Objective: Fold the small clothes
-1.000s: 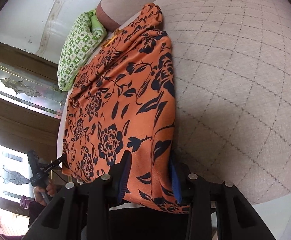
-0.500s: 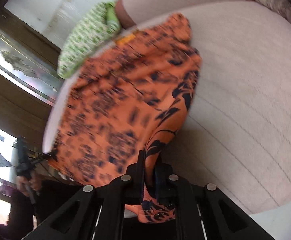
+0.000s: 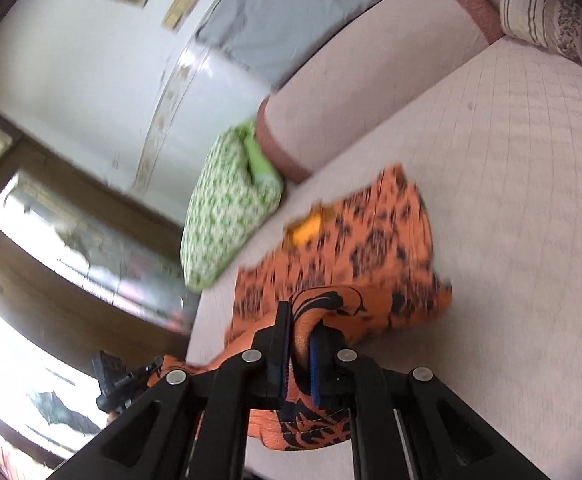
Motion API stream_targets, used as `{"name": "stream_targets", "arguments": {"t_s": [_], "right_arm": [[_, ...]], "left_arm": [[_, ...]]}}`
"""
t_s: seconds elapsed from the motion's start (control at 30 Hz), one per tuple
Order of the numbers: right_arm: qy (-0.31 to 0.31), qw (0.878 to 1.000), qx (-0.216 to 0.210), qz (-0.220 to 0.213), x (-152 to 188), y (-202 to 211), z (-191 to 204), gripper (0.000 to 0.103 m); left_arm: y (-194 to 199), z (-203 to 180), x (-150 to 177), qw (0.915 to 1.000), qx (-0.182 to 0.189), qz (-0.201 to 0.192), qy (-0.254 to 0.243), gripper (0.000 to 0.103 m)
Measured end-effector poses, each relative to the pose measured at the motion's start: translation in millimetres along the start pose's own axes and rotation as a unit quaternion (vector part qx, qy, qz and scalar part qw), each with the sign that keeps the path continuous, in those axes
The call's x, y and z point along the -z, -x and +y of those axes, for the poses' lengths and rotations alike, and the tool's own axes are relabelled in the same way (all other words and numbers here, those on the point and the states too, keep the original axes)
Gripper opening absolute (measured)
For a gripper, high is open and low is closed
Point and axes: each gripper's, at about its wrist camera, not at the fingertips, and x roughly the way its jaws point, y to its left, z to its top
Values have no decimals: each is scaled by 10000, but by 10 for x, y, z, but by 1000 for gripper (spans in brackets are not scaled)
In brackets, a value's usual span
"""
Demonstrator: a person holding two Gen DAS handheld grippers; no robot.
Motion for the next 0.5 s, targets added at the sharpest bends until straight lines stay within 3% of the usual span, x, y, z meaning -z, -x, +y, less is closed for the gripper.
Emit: {"name": "stream_targets", "arguments": {"t_s": [0.17, 0.37, 0.47, 0.5], "right_arm": [[-404, 9989, 208, -91, -662, -610, -218, 8], [-843, 9926, 856, 192, -1041, -1580, -676, 13], [-1175, 9876, 1032, -104, -1125, -1716, -990, 27], [-1282, 9861, 1009, -324, -1148, -1656, -1079, 38]], "left_arm": [[-741, 207, -678, 9992, -265, 3, 310, 6], [-1847, 602, -918, 9927, -936, 343, 672, 6], [-1967, 792, -885, 9918, -629, 219, 1092, 6], [-1935, 823, -870, 9914, -525, 137, 1187, 6]]}}
